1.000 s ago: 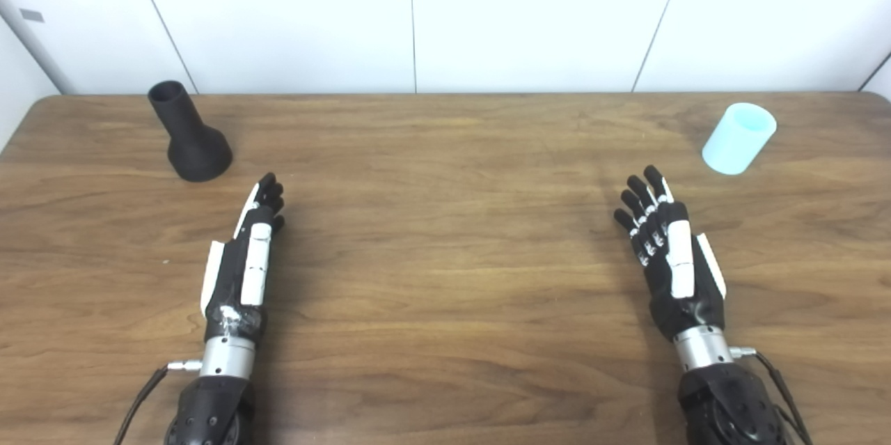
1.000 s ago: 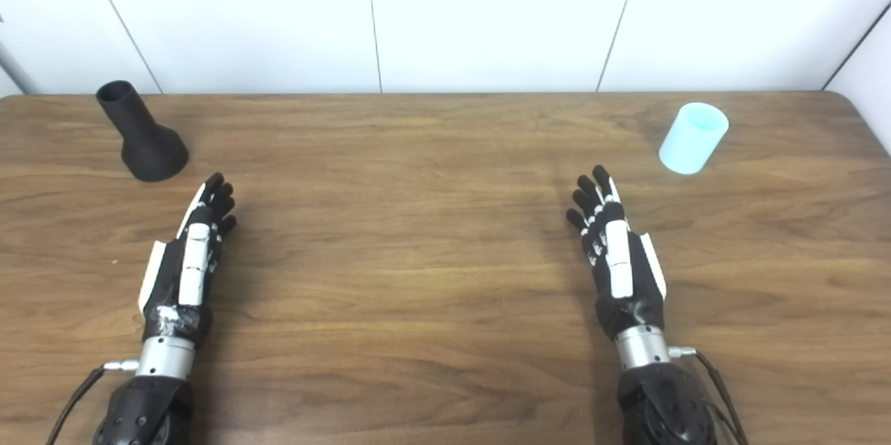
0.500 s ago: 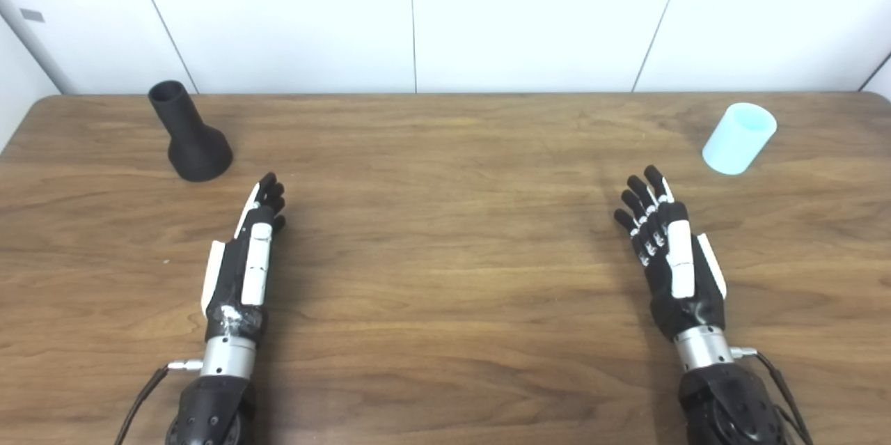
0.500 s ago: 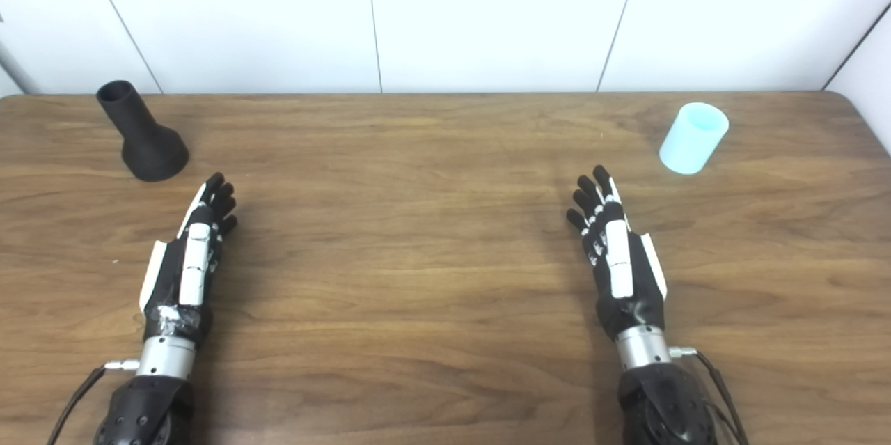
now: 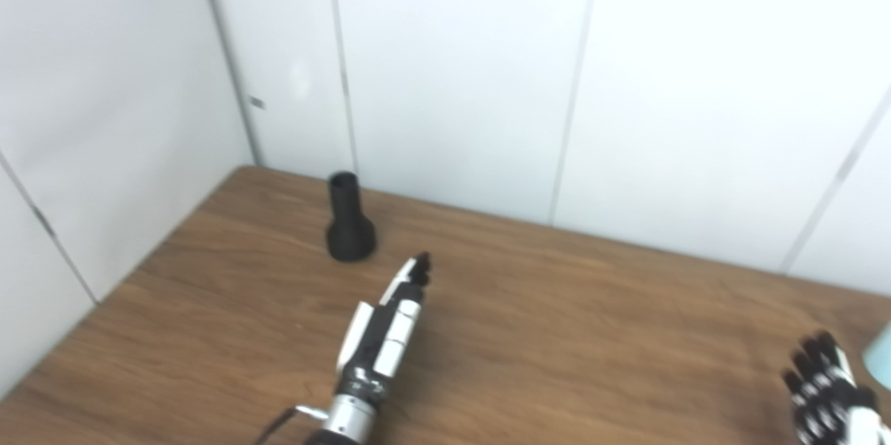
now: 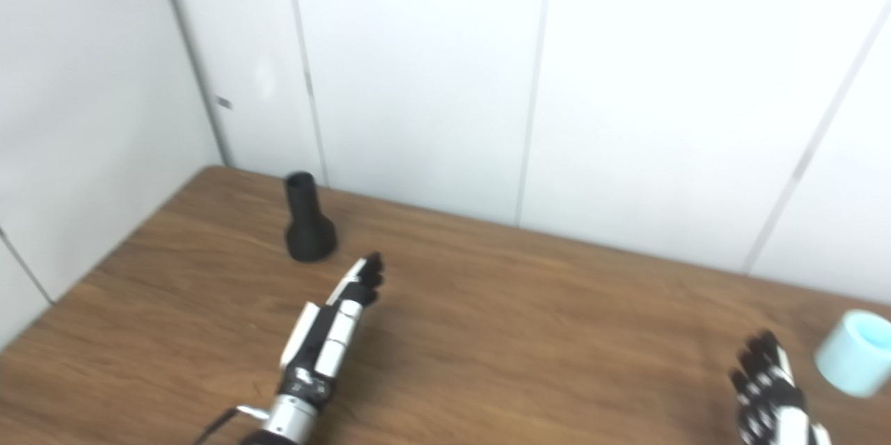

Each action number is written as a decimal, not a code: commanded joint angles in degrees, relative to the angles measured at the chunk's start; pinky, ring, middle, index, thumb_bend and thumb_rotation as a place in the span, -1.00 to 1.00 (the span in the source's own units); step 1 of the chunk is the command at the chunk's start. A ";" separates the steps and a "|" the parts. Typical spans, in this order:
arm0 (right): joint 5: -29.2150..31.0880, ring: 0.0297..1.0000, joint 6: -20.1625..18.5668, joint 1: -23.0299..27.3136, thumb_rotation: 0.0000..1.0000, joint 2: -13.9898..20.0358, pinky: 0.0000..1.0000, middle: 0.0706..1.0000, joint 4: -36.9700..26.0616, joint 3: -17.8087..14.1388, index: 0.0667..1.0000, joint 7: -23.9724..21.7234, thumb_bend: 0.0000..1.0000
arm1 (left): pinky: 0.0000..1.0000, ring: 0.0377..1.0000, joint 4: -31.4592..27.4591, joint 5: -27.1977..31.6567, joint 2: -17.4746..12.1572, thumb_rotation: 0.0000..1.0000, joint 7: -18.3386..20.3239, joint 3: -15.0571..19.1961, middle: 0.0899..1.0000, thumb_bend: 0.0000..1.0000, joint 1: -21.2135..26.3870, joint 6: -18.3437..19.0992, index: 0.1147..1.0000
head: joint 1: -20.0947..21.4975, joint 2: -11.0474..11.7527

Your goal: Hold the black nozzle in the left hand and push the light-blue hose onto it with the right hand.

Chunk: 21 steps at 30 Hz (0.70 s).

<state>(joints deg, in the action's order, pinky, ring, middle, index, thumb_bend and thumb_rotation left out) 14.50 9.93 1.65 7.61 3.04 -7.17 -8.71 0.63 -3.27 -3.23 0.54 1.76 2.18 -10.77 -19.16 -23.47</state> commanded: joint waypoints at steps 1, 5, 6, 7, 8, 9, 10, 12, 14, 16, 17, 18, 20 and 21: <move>1.10 0.96 2.01 -3.94 1.00 -0.36 0.93 0.97 8.65 -0.27 1.00 -1.51 0.17 | 0.92 0.93 7.87 -0.84 1.61 0.99 -0.74 -1.45 0.94 0.15 -3.36 -3.06 0.93 | -0.27 0.28; 1.55 0.95 2.42 -3.42 0.96 -0.14 0.94 0.95 9.63 -0.62 0.99 -2.35 0.22 | 0.91 0.94 8.82 -1.44 1.71 1.00 -1.08 -1.63 0.95 0.22 -2.96 -3.55 0.94 | 0.20 -0.09; 1.54 0.96 2.50 -3.36 0.95 -0.05 0.94 0.96 9.78 -0.64 1.00 -2.49 0.25 | 0.92 0.95 8.85 -1.45 1.72 1.00 -1.09 -1.65 0.96 0.21 -2.94 -3.50 0.95 | 0.20 -0.09; 1.36 0.97 2.48 -3.37 0.95 0.08 0.95 0.96 9.78 -0.57 1.00 -2.52 0.27 | 0.92 0.95 8.75 -1.83 1.72 1.00 -1.30 -1.69 0.96 0.21 -2.98 -3.25 0.96 | 0.50 -0.27; 1.19 0.97 2.63 -3.38 0.95 0.25 0.95 0.96 9.78 -0.42 1.00 -2.66 0.28 | 0.91 0.94 8.56 -2.13 1.72 1.00 -1.46 -1.73 0.95 0.19 -3.05 -3.00 0.96 | 0.91 -0.45; 1.07 0.97 2.77 -3.40 0.97 0.37 0.94 0.96 9.78 -0.30 1.00 -2.75 0.28 | 0.90 0.94 8.41 -2.34 1.72 1.00 -1.58 -1.75 0.95 0.12 -3.12 -2.84 0.96 | 0.99 -0.47; 0.99 0.96 3.01 -3.41 0.97 0.36 0.94 0.96 9.81 -0.31 1.00 -2.67 0.28 | 0.89 0.94 8.21 -2.39 1.75 1.00 -1.64 -1.74 0.95 0.10 -3.20 -2.63 0.96 | 1.25 -0.59; 1.20 0.95 2.98 -3.49 0.93 0.19 0.91 0.94 9.72 -0.43 0.98 -2.54 0.28 | 0.90 0.93 7.66 -2.32 1.94 0.96 -1.75 -1.57 0.95 0.03 -3.40 -2.21 0.96 | 1.53 -0.84; 1.02 0.94 2.97 -3.53 0.90 0.04 0.92 0.94 9.66 -0.48 0.97 -2.25 0.32 | 0.92 0.93 7.02 -2.22 2.25 0.80 -2.01 -1.22 0.94 -0.01 -3.57 -1.79 0.96 | 1.68 -0.88; 0.74 0.92 3.03 -3.60 0.90 -0.04 0.88 0.92 9.54 -0.45 0.97 -2.05 0.33 | 0.95 0.92 6.57 -2.56 2.45 0.58 -2.47 -0.96 0.92 -0.03 -3.72 -1.60 0.95 | 1.88 -0.91; 0.59 0.92 3.03 -3.66 0.90 0.00 0.87 0.92 9.48 -0.40 0.96 -2.02 0.33 | 0.94 0.91 6.31 -3.26 2.63 0.53 -3.22 -0.73 0.91 -0.02 -3.81 -1.57 0.94 | 1.93 -1.01; 0.65 0.93 3.02 -3.71 0.91 0.02 0.89 0.93 9.47 -0.40 0.97 -2.09 0.33 | 0.90 0.87 5.79 -4.17 2.81 0.39 -4.13 -0.50 0.88 0.01 -3.95 -1.32 0.91 | 1.96 -1.08; 0.71 0.96 3.04 -3.79 0.93 0.02 0.92 0.96 9.38 -0.42 0.99 -2.14 0.31 | 0.85 0.84 4.48 -4.81 3.14 0.17 -5.48 0.12 0.85 0.04 -4.23 -0.97 0.88 | 1.90 -1.09; 0.94 0.95 3.02 -3.83 0.92 0.05 0.92 0.95 9.34 -0.45 0.99 -2.31 0.31 | 0.85 0.85 3.73 -4.95 3.18 0.04 -6.05 0.54 0.86 0.10 -4.26 -0.76 0.88 | 1.78 -1.16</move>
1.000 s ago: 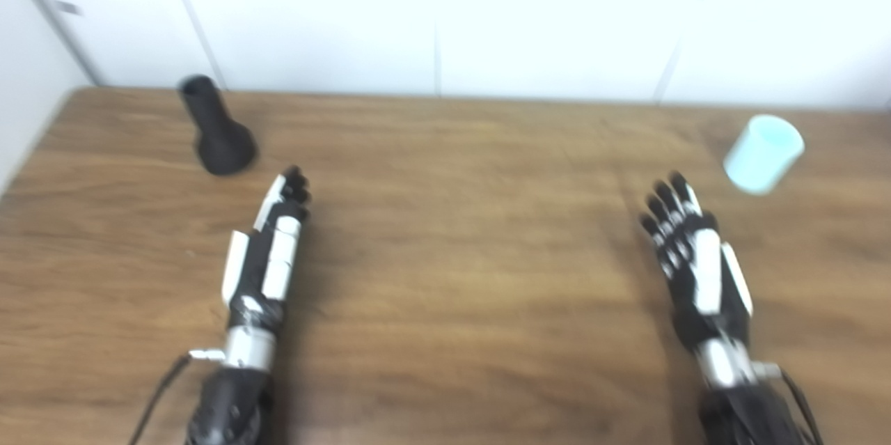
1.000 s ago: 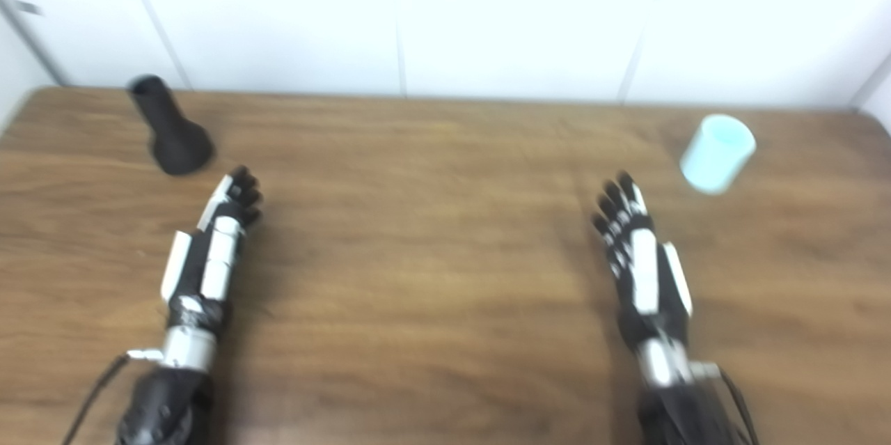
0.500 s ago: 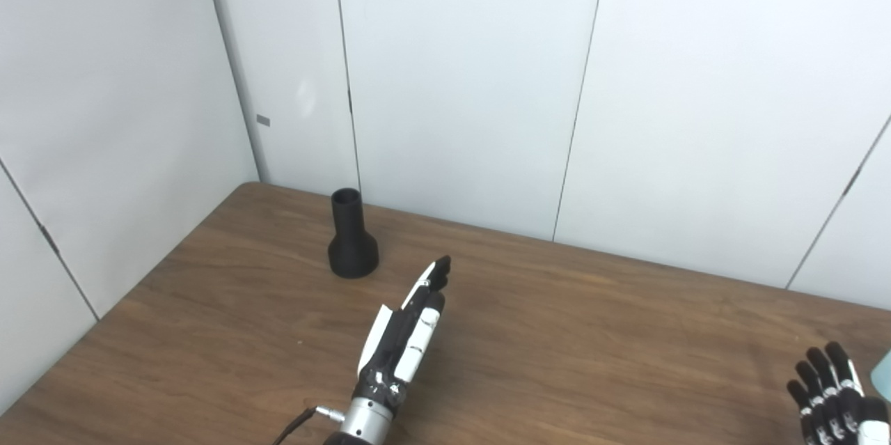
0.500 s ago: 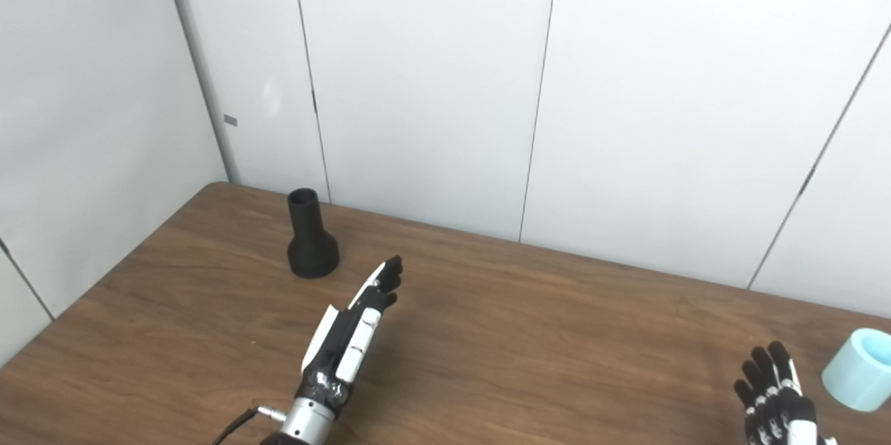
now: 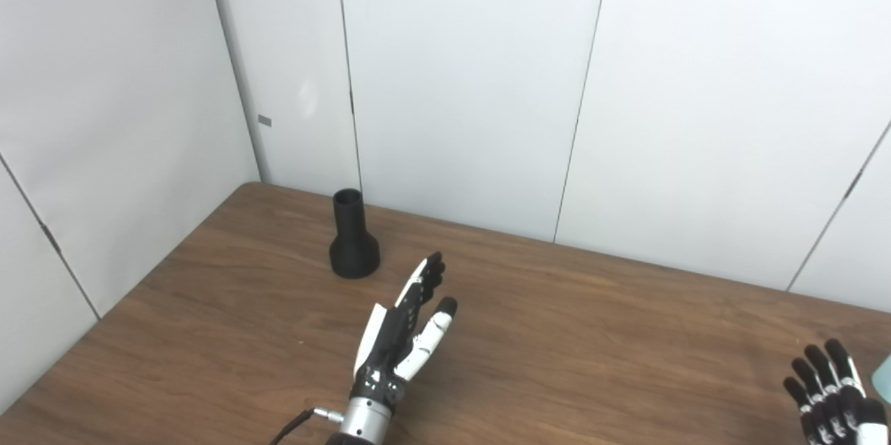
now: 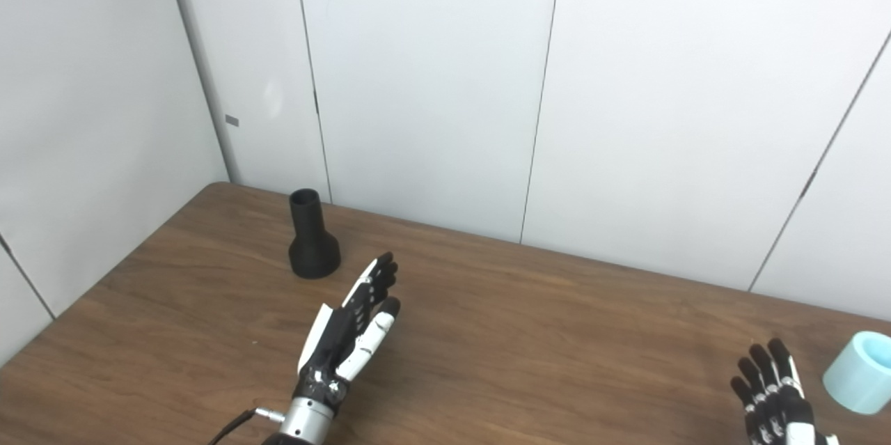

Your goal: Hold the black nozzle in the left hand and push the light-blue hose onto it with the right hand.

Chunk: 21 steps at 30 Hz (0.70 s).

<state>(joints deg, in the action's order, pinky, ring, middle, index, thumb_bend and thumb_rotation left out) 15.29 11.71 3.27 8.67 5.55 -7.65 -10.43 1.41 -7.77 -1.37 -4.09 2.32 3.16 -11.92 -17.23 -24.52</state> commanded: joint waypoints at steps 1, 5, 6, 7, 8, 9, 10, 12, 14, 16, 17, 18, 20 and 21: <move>0.02 0.95 1.29 -5.47 0.91 -0.94 0.92 0.96 6.81 0.03 0.99 -0.54 0.32 | 0.86 0.85 2.57 0.39 1.49 -0.04 -1.97 0.80 0.86 0.13 -5.04 0.09 0.88 | -0.25 -0.14; 0.01 0.97 1.16 -5.58 0.92 -0.96 0.94 0.97 6.53 0.03 1.00 -0.45 0.31 | 0.86 0.85 3.77 -1.65 0.09 -0.37 -5.16 3.83 0.85 0.29 -3.05 -1.45 0.88 | -0.40 -0.27; 0.05 0.96 1.12 -5.63 0.92 -0.96 0.93 0.97 6.44 0.05 1.00 -0.50 0.30 | 0.86 0.84 4.25 -1.89 -0.67 -0.45 -5.87 4.60 0.83 0.35 -2.33 -2.22 0.86 | -0.40 -0.27; 0.07 0.96 1.17 -5.66 0.92 -0.93 0.93 0.97 6.43 0.08 1.00 -0.58 0.29 | 0.85 0.84 4.13 -1.48 -1.20 -0.49 -6.19 5.21 0.82 0.38 -1.84 -2.45 0.85 | -0.51 -0.36; 0.14 0.96 1.22 -5.70 0.92 -0.87 0.93 0.97 6.42 0.12 1.00 -0.73 0.29 | 0.85 0.84 3.03 -0.60 -1.60 -0.51 -6.16 5.93 0.82 0.40 -1.55 -1.66 0.85 | -0.58 -0.48; 0.12 0.96 1.30 -5.72 0.92 -0.83 0.92 0.97 6.46 0.15 1.00 -0.80 0.29 | 0.84 0.84 1.84 -1.48 -2.20 -0.51 -6.76 6.60 0.82 0.43 -1.24 -0.79 0.84 | -0.58 -0.48; 0.13 0.97 1.37 -5.72 0.92 -0.80 0.92 0.97 6.52 0.16 1.00 -0.82 0.29 | 0.78 0.81 1.03 -2.21 -2.76 -0.46 -7.20 7.15 0.80 0.45 -0.96 -0.31 0.82 | -0.68 -0.58; 0.18 0.97 1.74 -5.71 0.92 -0.76 0.92 0.97 6.65 0.16 1.00 -0.90 0.28 | 0.73 0.76 0.30 -3.61 -4.06 -0.47 -8.89 8.81 0.78 0.45 0.01 -0.14 0.80 | -0.74 -0.68; 0.71 0.97 1.98 -5.63 0.90 -0.77 0.94 0.97 6.90 0.07 1.00 -1.27 0.27 | 0.68 0.73 -0.32 -4.59 -4.97 -0.53 -10.71 10.58 0.74 0.45 1.11 0.60 0.78 | -0.74 -0.68; 0.76 0.96 1.95 -5.57 0.88 -0.76 0.93 0.96 7.04 0.02 0.99 -1.28 0.26 | 0.63 0.70 -0.58 -6.58 -5.70 -0.53 -13.13 11.96 0.70 0.48 2.19 1.10 0.74 | -0.76 -0.94; 0.68 0.95 1.89 -5.56 0.88 -0.76 0.93 0.96 7.05 0.02 0.99 -1.23 0.26 | 0.58 0.66 -0.51 -7.90 -6.11 -0.55 -14.34 12.38 0.66 0.50 2.63 1.05 0.71 | -0.76 -0.94; 0.47 0.95 1.91 -5.52 0.88 -0.71 0.92 0.96 7.08 0.05 0.99 -1.21 0.25 | 0.53 0.62 -0.46 -9.86 -6.65 -0.57 -15.71 12.65 0.62 0.50 2.98 1.29 0.68 | -0.74 -1.01; -0.20 0.96 1.73 -5.47 0.91 -0.52 0.93 0.97 7.10 0.21 1.00 -1.02 0.25 | 0.48 0.57 -0.07 -12.66 -7.63 -0.61 -17.95 13.07 0.58 0.48 3.56 1.61 0.65 | -0.77 -1.08; -0.38 0.97 1.80 -5.45 0.94 -0.45 0.94 0.98 7.11 0.27 1.00 -1.01 0.24 | 0.47 0.56 0.51 -13.61 -8.10 -0.61 -19.05 13.37 0.58 0.50 3.94 1.51 0.65 | -0.77 -1.08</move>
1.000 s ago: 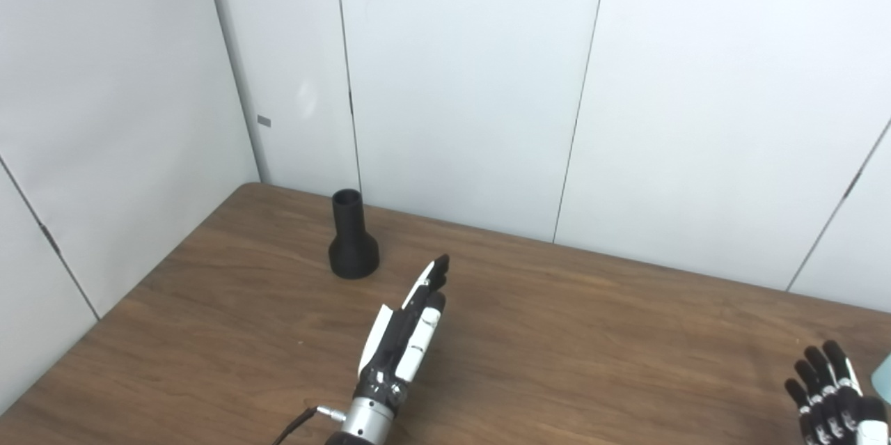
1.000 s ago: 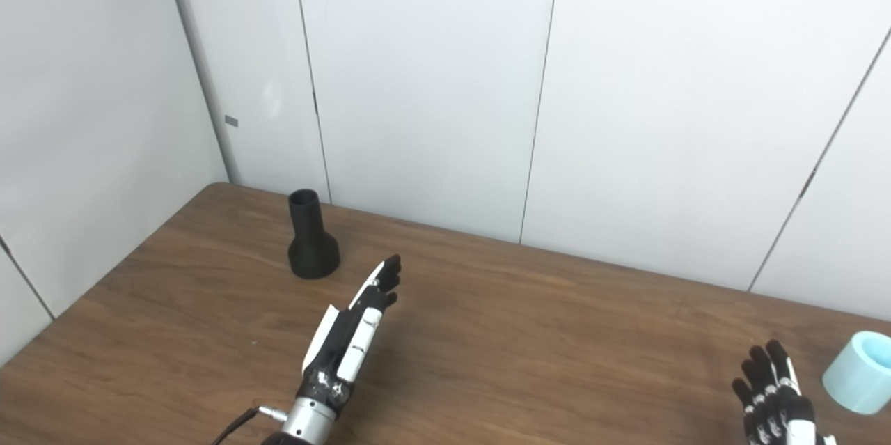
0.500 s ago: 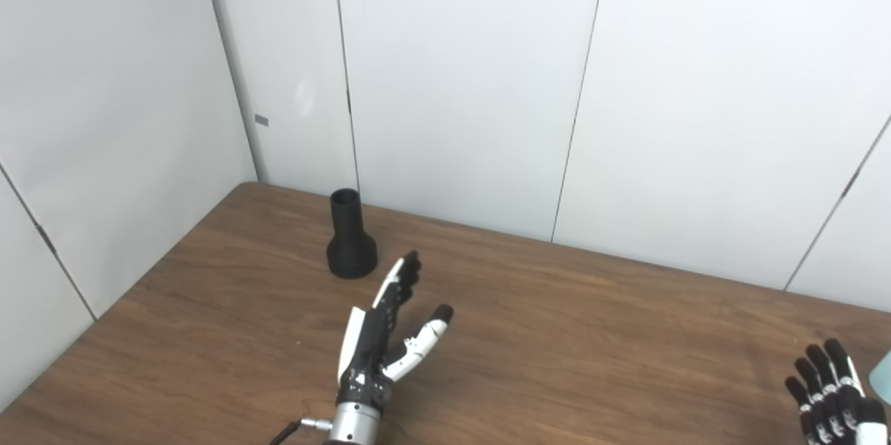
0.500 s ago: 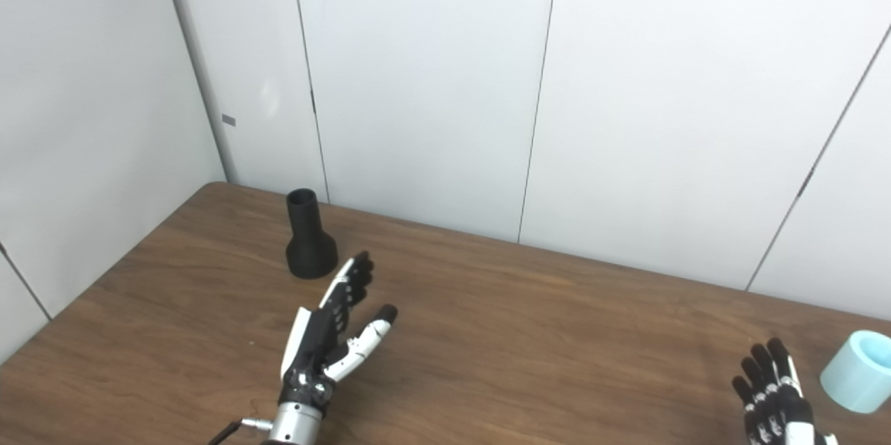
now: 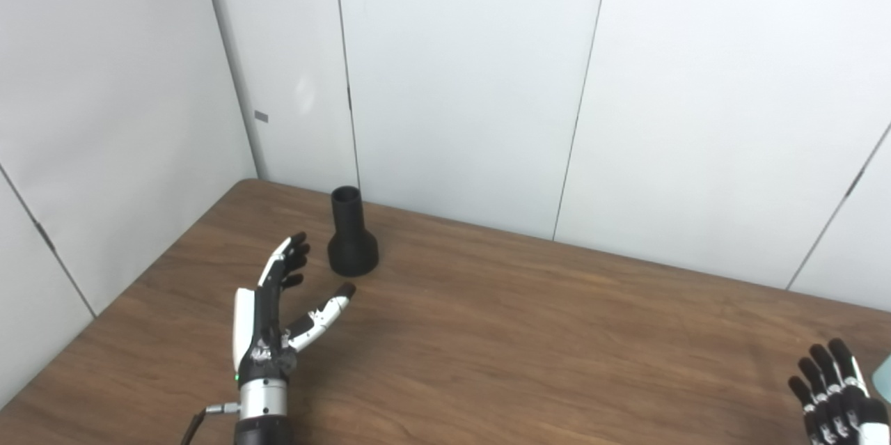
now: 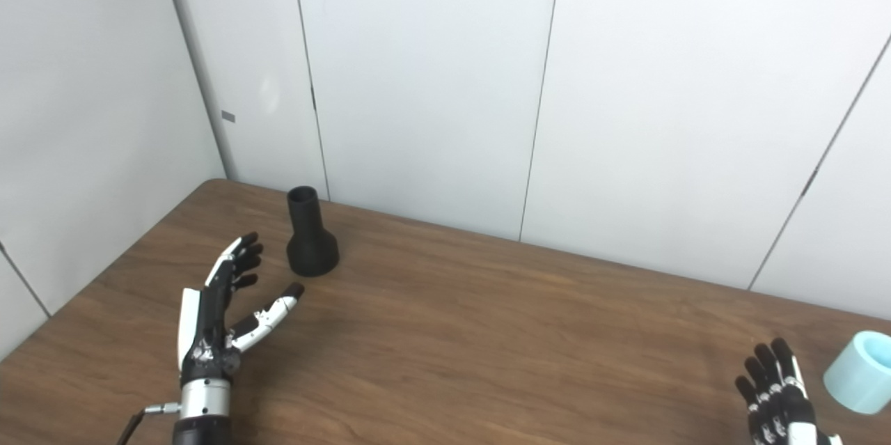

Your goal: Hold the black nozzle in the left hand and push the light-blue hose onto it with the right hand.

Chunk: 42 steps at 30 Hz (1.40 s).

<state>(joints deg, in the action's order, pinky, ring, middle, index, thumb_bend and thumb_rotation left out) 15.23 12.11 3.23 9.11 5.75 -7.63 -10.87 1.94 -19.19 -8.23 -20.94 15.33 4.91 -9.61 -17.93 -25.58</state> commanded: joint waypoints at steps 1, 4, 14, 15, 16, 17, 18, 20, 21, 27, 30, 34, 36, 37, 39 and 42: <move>-0.01 0.97 1.43 -5.39 0.94 -0.94 0.93 0.97 6.93 0.17 1.00 -0.69 0.23 | 0.46 0.54 0.61 -2.96 -1.65 -0.60 -3.23 0.66 0.57 0.51 2.63 -0.75 0.65 | -0.07 -0.03; 0.17 0.97 1.43 -5.37 0.89 -0.91 0.95 0.97 6.96 0.14 1.00 -0.82 0.24 | 0.45 0.50 1.40 -3.89 -2.38 -0.53 -4.71 0.99 0.55 0.56 3.48 0.10 0.62 | -0.07 -0.29; -0.45 0.94 1.15 -5.26 0.81 -1.26 0.89 0.94 6.81 0.05 1.00 -0.02 0.30 | 0.67 0.76 2.23 -5.83 -7.07 -0.30 0.95 -1.89 0.74 0.71 6.87 11.38 0.78 | -0.09 -0.73; -0.07 0.93 0.97 -5.26 0.80 -1.36 0.86 0.93 6.80 -0.06 0.99 -0.08 0.31 | 0.71 0.80 2.80 -6.14 -7.81 -0.30 1.56 -2.59 0.77 0.73 7.28 12.01 0.79 | 0.07 -0.85; -0.07 0.92 0.87 -5.29 0.77 -1.38 0.86 0.93 6.76 -0.05 0.98 -0.05 0.31 | 0.73 0.82 3.26 -6.81 -8.50 -0.27 1.98 -3.34 0.80 0.76 7.62 12.70 0.80 | 0.07 -0.85; -0.34 0.92 0.83 -5.36 0.77 -1.31 0.85 0.92 6.69 0.04 0.98 0.04 0.31 | 0.73 0.83 3.85 -8.54 -9.41 -0.24 2.20 -4.46 0.81 0.77 8.01 13.77 0.80 | 0.15 -0.93; -0.06 0.91 0.80 -5.41 0.79 -1.35 0.85 0.92 6.61 0.01 0.98 -0.09 0.31 | 0.71 0.81 4.42 -10.60 -10.45 -0.19 2.43 -5.79 0.79 0.79 8.46 14.99 0.80 | 0.20 -0.99; -0.03 0.91 0.95 -5.47 0.74 -1.28 0.84 0.91 6.65 0.06 0.97 -0.25 0.29 | 0.80 0.80 5.13 -13.77 -12.02 -0.12 3.08 -8.04 0.77 0.83 9.36 17.49 0.79 | 0.24 -1.11; 0.44 0.90 0.77 -5.51 0.76 -1.38 0.83 0.91 6.57 -0.07 0.97 -0.35 0.31 | 0.84 0.80 5.47 -15.24 -12.63 -0.08 3.20 -9.05 0.77 0.84 9.90 18.67 0.78 | 0.28 -1.17; 0.73 0.92 0.87 -5.56 0.72 -1.30 0.87 0.93 6.61 0.26 0.98 -0.87 0.34 | 0.88 0.82 11.01 -18.72 -15.38 0.06 2.86 -12.55 0.75 0.97 13.91 21.39 0.70 | 0.37 -1.50; 0.42 0.91 1.07 -5.47 0.74 -1.33 0.86 0.91 6.72 0.42 0.97 -0.85 0.35 | 0.96 0.84 12.05 -19.48 -16.32 0.09 4.52 -14.00 0.76 0.97 15.64 23.77 0.72 | 0.42 -1.65; -0.49 0.93 1.10 -5.44 0.78 -1.22 0.91 0.93 6.45 0.97 0.99 -0.93 0.34 | 1.00 0.86 14.47 -19.14 -17.34 0.10 6.17 -15.08 0.79 0.96 17.69 25.73 0.74 | 0.73 -2.00; -1.31 0.95 1.15 -5.51 0.84 -0.94 0.93 0.94 6.23 1.42 1.00 -1.05 0.30 | 1.00 0.87 15.73 -18.88 -17.63 0.10 6.72 -15.52 0.79 0.94 18.71 26.38 0.73 | 0.73 -2.00; -1.69 0.95 1.15 -5.56 0.85 -0.80 0.94 0.94 6.14 1.60 1.00 -1.07 0.30 | 1.00 0.87 16.00 -18.79 -17.67 0.10 6.94 -15.66 0.79 0.94 19.03 26.67 0.73 | 0.73 -2.00; -2.11 0.96 0.87 -5.69 0.86 -0.74 0.94 0.94 5.94 1.91 1.00 -1.01 0.29 | 1.00 0.85 18.36 -17.91 -17.72 0.07 7.37 -15.72 0.76 0.92 20.43 26.80 0.71 | 1.08 -2.28; -2.14 0.94 0.27 -5.84 0.85 -0.91 0.93 0.92 5.50 1.94 1.00 -0.78 0.29 | 1.00 0.83 21.94 -16.93 -17.91 0.06 7.86 -15.91 0.73 0.91 22.30 26.83 0.68 | 1.22 -2.34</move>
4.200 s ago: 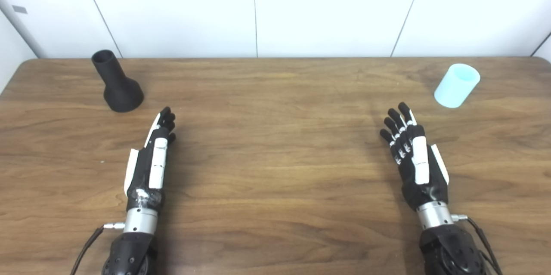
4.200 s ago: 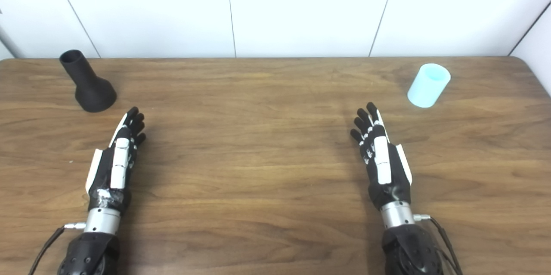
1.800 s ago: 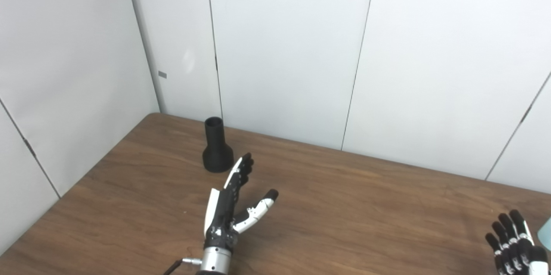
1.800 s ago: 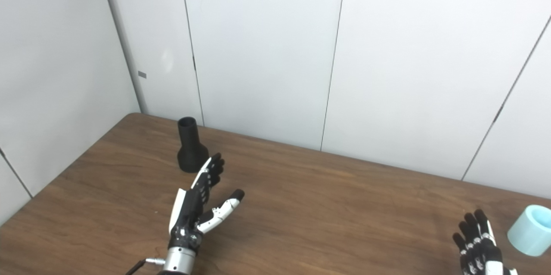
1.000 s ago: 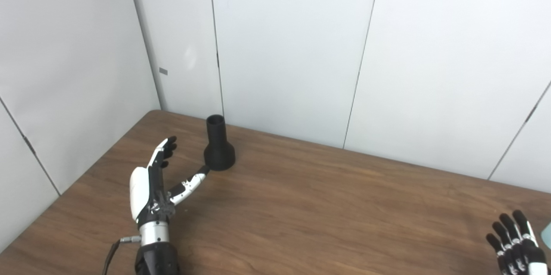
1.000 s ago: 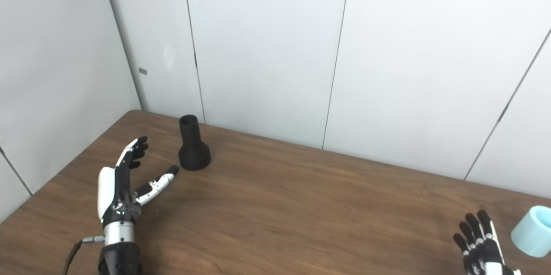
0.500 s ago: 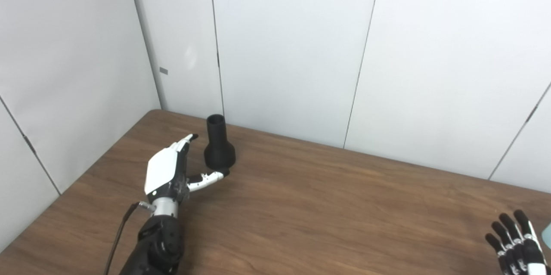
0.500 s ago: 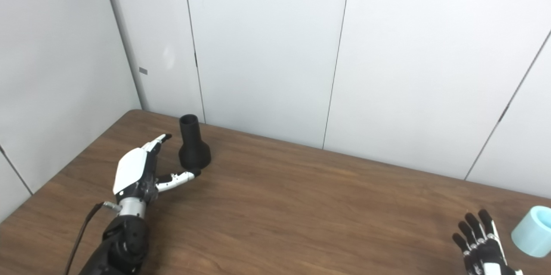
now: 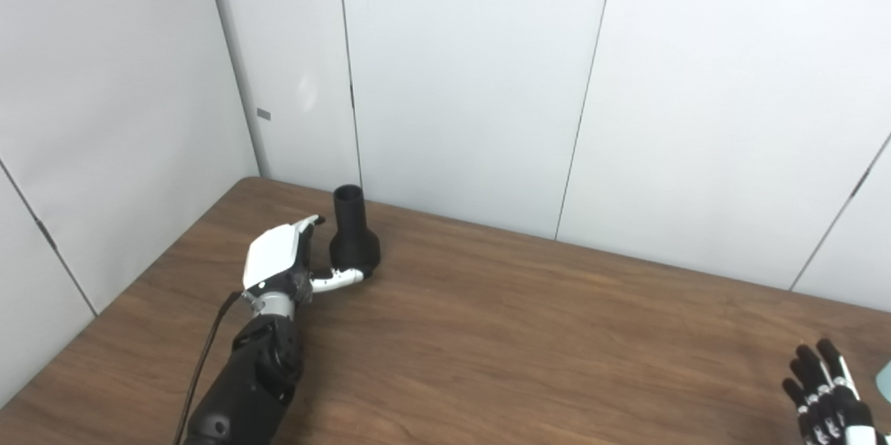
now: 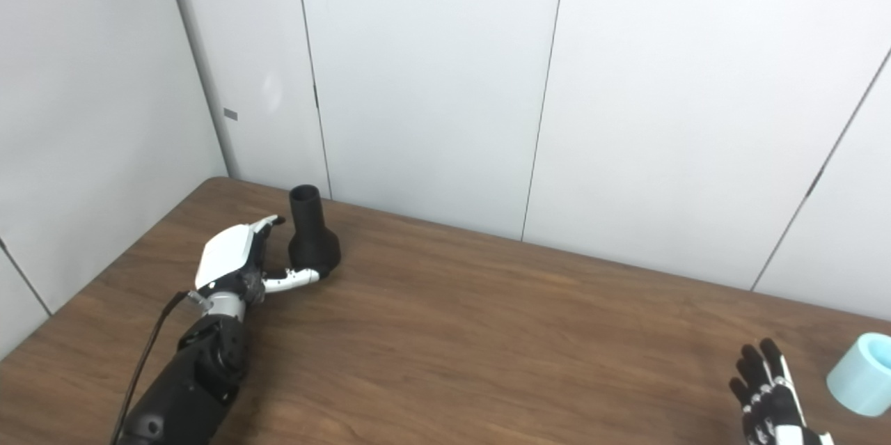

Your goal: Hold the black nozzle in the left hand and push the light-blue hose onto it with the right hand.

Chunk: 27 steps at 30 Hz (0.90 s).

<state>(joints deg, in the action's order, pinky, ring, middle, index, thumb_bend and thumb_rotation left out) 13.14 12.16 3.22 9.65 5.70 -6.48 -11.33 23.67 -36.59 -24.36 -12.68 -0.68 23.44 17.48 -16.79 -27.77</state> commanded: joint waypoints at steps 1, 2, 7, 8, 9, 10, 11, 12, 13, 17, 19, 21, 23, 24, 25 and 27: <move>0.02 0.94 0.04 -5.86 0.84 -1.50 0.93 0.92 5.40 0.75 1.00 -0.30 0.29 | 1.00 0.82 1.65 0.79 -1.87 0.04 -0.53 0.02 0.72 0.89 4.39 -0.68 0.67 | 0.10 -0.18; 0.12 0.94 -0.08 -5.87 0.84 -1.55 0.92 0.91 5.28 0.71 1.00 -0.29 0.29 | 1.00 0.81 3.41 1.18 -1.96 0.03 -0.91 -0.10 0.71 0.89 5.11 -1.31 0.66 | 0.09 -0.23; 0.21 0.95 0.06 -5.81 0.84 -1.59 0.95 0.92 5.06 0.77 1.00 -0.45 0.24 | 0.99 0.81 6.73 2.99 -2.14 -0.02 -0.88 -0.66 0.70 0.92 6.92 -2.35 0.65 | 0.23 -0.25; 0.28 0.95 0.04 -5.82 0.84 -1.65 0.95 0.92 4.96 0.77 1.00 -0.44 0.22 | 1.00 0.80 7.60 3.30 -2.20 -0.02 -0.97 -0.88 0.69 0.92 7.31 -2.75 0.65 | 0.23 -0.25; 0.44 0.95 0.05 -5.82 0.84 -1.70 0.96 0.93 4.86 0.79 1.00 -0.53 0.21 | 0.99 0.79 8.59 3.61 -2.30 -0.03 -0.90 -1.17 0.67 0.93 7.77 -3.08 0.64 | 0.26 -0.24; 0.57 0.96 0.02 -5.83 0.84 -1.77 0.97 0.93 4.70 0.80 1.00 -0.57 0.19 | 1.00 0.79 9.49 3.90 -2.39 -0.02 -0.69 -1.48 0.67 0.93 8.20 -3.38 0.65 | 0.26 -0.24; 0.68 0.96 0.00 -5.84 0.84 -1.80 0.98 0.94 4.59 0.81 1.00 -0.64 0.18 | 1.00 0.79 9.89 4.10 -2.42 -0.01 -0.40 -1.76 0.66 0.93 8.48 -3.43 0.65 | 0.26 -0.24; 0.73 0.97 -0.11 -5.82 0.84 -1.89 0.99 0.94 4.47 0.84 1.00 -0.62 0.16 | 1.00 0.79 10.35 4.35 -2.43 0.00 0.07 -2.03 0.66 0.92 8.86 -3.36 0.66 | 0.41 -0.35; 0.67 0.98 -0.33 -5.83 0.84 -1.97 1.00 0.95 4.32 0.86 1.00 -0.50 0.16 | 1.00 0.80 10.76 4.61 -2.38 0.01 0.29 -2.25 0.66 0.92 9.18 -3.37 0.66 | 0.47 -0.37; -0.02 1.00 -0.53 -6.09 0.85 -2.28 1.00 0.97 3.52 0.99 1.00 0.11 0.15 | 1.00 0.80 11.47 5.28 -2.28 0.02 1.79 -3.19 0.68 0.93 10.33 -2.38 0.67 | 0.75 -0.60; -0.24 1.00 -0.45 -6.25 0.86 -2.44 1.00 0.99 3.14 0.94 1.00 0.44 0.16 | 1.00 0.81 11.45 5.26 -2.32 0.00 2.07 -3.89 0.69 0.93 10.60 -2.20 0.65 | 0.86 -0.68; -0.11 1.00 -0.44 -6.37 0.84 -2.58 1.00 1.00 2.89 0.86 1.00 0.57 0.15 | 1.00 0.80 11.49 5.29 -2.22 -0.06 2.00 -4.43 0.68 0.93 10.83 -2.23 0.63 | 1.04 -0.79; -0.04 1.00 -0.78 -6.51 0.85 -2.67 1.00 0.99 2.43 0.88 1.00 0.72 0.12 | 1.00 0.81 11.73 5.53 -2.12 -0.08 1.98 -4.81 0.68 0.93 11.01 -2.55 0.62 | 1.08 -0.85; -0.15 1.00 -0.84 -6.55 0.86 -2.69 1.00 0.99 2.26 0.91 1.00 0.83 0.11 | 1.00 0.82 11.87 5.70 -2.04 -0.09 1.90 -4.91 0.68 0.95 11.08 -2.80 0.61 | 1.12 -0.89; -0.16 1.00 -0.82 -6.58 0.86 -2.73 0.99 0.99 2.16 0.91 1.00 0.88 0.10 | 1.00 0.82 12.04 5.80 -1.97 -0.09 1.74 -5.03 0.68 0.96 11.14 -3.01 0.61 | 1.12 -0.92; -0.23 1.00 -0.67 -6.62 0.86 -2.72 1.00 0.99 2.01 0.97 1.00 0.91 0.09 | 1.00 0.82 12.21 5.88 -1.85 -0.11 1.48 -5.31 0.68 0.97 11.21 -3.35 0.60 | 1.15 -1.05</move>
<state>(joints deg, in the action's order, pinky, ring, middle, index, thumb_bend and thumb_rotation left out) 12.71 11.73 2.40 9.37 3.86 -6.52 -10.55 35.88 -30.87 -25.80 -11.35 -5.40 32.20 15.19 -15.56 -28.74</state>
